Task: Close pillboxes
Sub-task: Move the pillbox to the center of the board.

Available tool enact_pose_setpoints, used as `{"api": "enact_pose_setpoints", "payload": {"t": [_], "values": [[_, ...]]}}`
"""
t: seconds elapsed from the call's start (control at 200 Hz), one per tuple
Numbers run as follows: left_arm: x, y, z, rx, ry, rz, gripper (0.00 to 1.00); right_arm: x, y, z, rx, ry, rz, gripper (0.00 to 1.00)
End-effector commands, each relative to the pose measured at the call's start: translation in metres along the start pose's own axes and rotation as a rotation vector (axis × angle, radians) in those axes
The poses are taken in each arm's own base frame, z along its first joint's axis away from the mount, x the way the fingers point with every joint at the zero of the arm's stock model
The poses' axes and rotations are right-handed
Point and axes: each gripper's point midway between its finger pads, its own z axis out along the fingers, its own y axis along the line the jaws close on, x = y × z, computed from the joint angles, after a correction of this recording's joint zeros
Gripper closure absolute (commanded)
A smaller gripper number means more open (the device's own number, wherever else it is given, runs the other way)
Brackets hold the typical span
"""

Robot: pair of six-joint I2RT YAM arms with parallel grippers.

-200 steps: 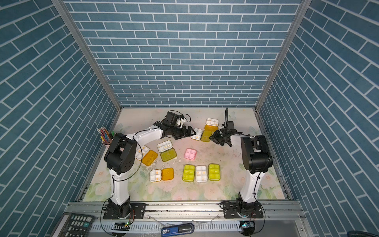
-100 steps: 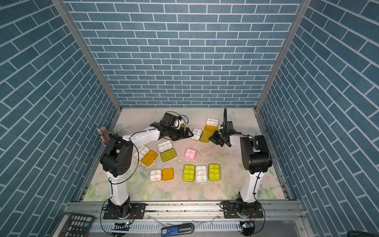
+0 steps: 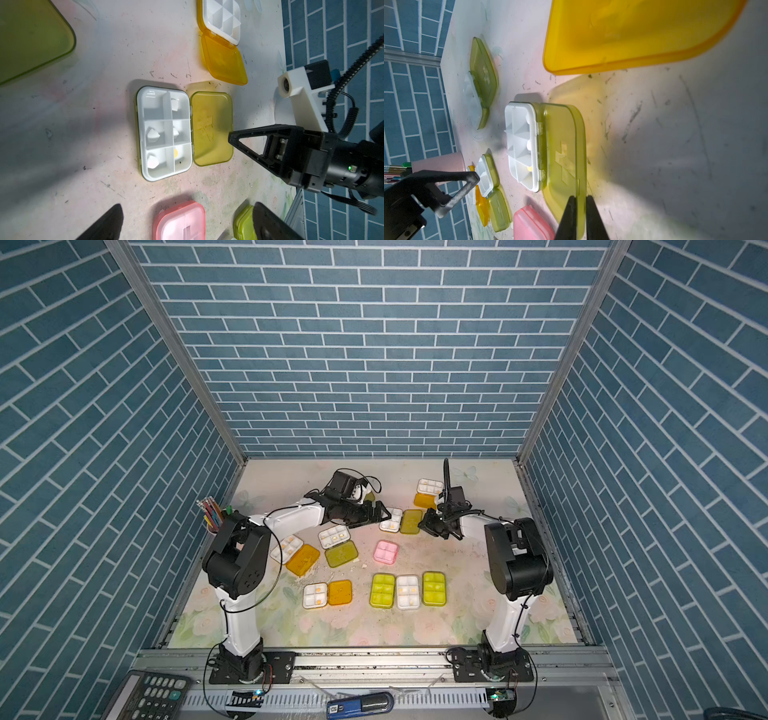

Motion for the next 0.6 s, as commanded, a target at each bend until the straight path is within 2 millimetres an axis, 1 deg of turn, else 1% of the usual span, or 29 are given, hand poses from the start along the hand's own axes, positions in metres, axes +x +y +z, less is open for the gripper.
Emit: {"api": "enact_pose_setpoints", "payload": {"t": [0.0,0.11,0.26,0.41,0.595], "values": [[-0.006,-0.003,-0.001,0.013,-0.016,0.009,0.02,0.008,0.0,-0.008,0.024,0.001,-0.058,0.88],[-0.006,0.001,0.006,0.012,-0.006,-0.002,0.02,0.01,-0.002,-0.009,0.034,0.004,-0.064,0.85],[-0.009,0.005,0.018,0.011,0.008,-0.014,0.02,0.008,0.002,-0.009,0.021,0.009,-0.072,0.78],[-0.014,0.006,0.027,0.015,0.015,-0.02,0.02,0.005,0.007,-0.006,-0.009,0.013,-0.063,0.65],[-0.016,0.011,0.038,0.015,0.024,-0.04,0.02,0.002,0.01,-0.004,-0.025,0.009,-0.043,0.53]]}}
